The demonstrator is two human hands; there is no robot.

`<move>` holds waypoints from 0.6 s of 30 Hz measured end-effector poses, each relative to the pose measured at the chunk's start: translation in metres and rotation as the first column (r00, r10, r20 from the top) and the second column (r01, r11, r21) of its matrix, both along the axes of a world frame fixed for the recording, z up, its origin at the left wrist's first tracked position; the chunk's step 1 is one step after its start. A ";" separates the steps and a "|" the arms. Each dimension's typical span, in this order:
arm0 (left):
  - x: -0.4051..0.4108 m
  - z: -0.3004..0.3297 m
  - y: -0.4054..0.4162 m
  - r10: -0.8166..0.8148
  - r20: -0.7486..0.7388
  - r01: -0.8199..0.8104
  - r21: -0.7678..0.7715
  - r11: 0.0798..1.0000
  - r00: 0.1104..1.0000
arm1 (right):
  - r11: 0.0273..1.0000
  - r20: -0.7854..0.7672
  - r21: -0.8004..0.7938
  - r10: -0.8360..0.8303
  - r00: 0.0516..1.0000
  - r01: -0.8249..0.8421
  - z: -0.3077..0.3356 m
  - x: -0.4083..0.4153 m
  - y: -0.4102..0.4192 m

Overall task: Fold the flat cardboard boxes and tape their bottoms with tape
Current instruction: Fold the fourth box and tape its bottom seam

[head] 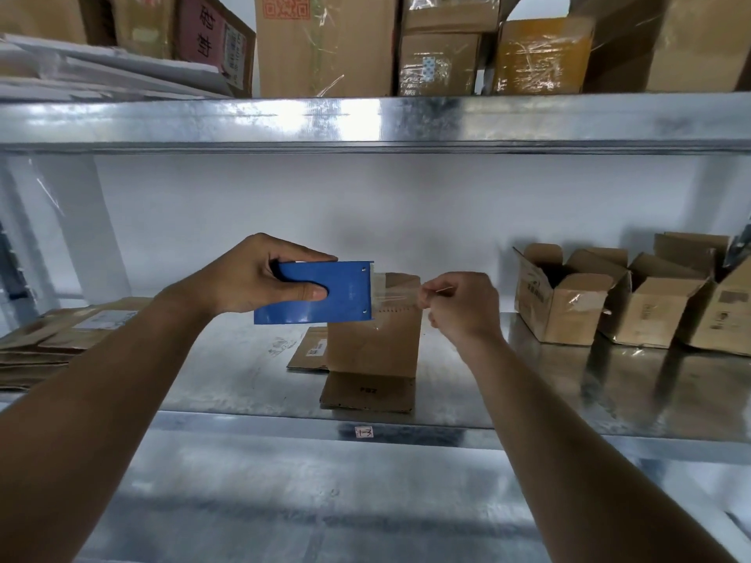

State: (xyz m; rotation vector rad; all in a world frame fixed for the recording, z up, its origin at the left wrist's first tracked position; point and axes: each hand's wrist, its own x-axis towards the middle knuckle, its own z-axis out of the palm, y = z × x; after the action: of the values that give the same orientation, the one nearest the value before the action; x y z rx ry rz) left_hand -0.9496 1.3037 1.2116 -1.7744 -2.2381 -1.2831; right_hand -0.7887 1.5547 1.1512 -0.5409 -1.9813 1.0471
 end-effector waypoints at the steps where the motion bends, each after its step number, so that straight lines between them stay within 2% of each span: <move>1: -0.005 0.000 -0.003 0.004 0.006 -0.004 0.000 1.000 1.000 | 1.000 -0.001 0.012 -0.023 1.000 0.023 0.000 0.001 0.003; 5: -0.023 0.004 -0.007 -0.011 -0.005 0.011 -0.013 1.000 1.000 | 0.994 0.019 0.060 -0.095 0.995 0.094 0.004 0.001 0.001; 10: -0.059 0.007 -0.023 -0.006 -0.001 0.006 -0.052 0.999 1.000 | 0.980 0.067 -0.009 -0.198 0.978 0.199 -0.002 0.002 0.010; 18: -0.091 -0.003 -0.021 -0.016 0.029 0.018 -0.075 0.997 0.999 | 0.990 0.117 -0.035 -0.132 0.984 0.137 -0.009 -0.011 0.010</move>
State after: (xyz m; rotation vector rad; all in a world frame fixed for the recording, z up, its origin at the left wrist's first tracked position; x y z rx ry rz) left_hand -1.0401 1.2828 1.2081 -1.8150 -2.3208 -1.2508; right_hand -0.7994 1.5646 1.1421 -0.7629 -1.9944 0.9964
